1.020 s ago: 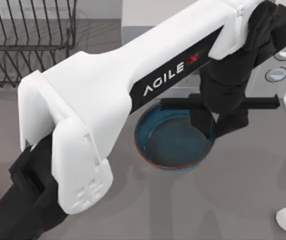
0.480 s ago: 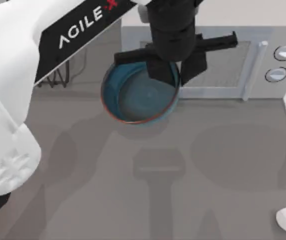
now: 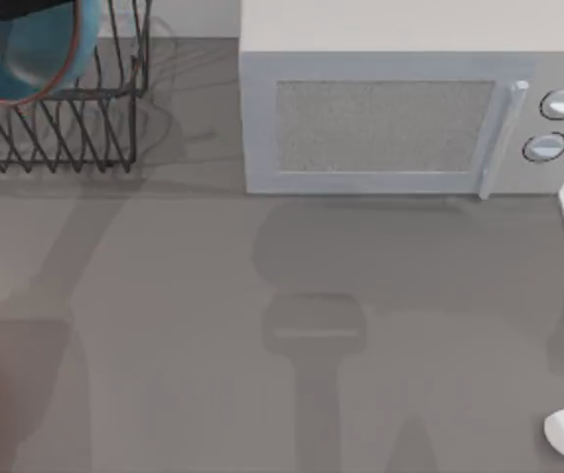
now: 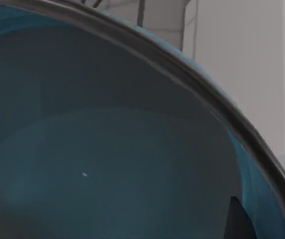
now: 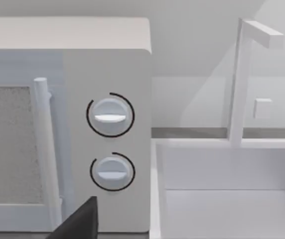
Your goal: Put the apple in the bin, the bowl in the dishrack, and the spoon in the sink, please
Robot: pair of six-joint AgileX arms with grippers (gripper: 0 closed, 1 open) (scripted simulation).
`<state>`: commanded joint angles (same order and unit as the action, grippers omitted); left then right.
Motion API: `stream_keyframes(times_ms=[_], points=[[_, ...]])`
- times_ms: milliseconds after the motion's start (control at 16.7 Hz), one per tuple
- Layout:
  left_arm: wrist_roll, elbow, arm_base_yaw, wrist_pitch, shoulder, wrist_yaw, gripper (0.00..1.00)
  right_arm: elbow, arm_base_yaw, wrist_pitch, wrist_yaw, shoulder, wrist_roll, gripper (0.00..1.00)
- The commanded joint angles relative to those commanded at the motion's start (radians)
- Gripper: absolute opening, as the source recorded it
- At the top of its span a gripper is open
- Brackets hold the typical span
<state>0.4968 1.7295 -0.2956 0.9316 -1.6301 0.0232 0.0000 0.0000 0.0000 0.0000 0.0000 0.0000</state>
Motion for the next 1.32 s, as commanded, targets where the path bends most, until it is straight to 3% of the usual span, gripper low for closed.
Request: stream_keyframes(times_ms=[300,600,840,1320], points=[[-0.238,-0.339,0.266,-0.354,0.37,0.071,0.0,0.0,0.0,0.0,0.0,0.0,0.0,1.0],[-0.437,-0.55,0.432,-0.617,0.643,0.15,0.0,0.0,0.0,0.0,0.0,0.0,0.0,1.0],[-0.508,-0.614,0.476,-0.704,0.738,0.183,0.0,0.0,0.0,0.0,0.0,0.0,0.0,1.0],[-0.508,-0.613,0.468,-0.739,0.706,0.18,0.0,0.0,0.0,0.0,0.0,0.0,0.0,1.0]])
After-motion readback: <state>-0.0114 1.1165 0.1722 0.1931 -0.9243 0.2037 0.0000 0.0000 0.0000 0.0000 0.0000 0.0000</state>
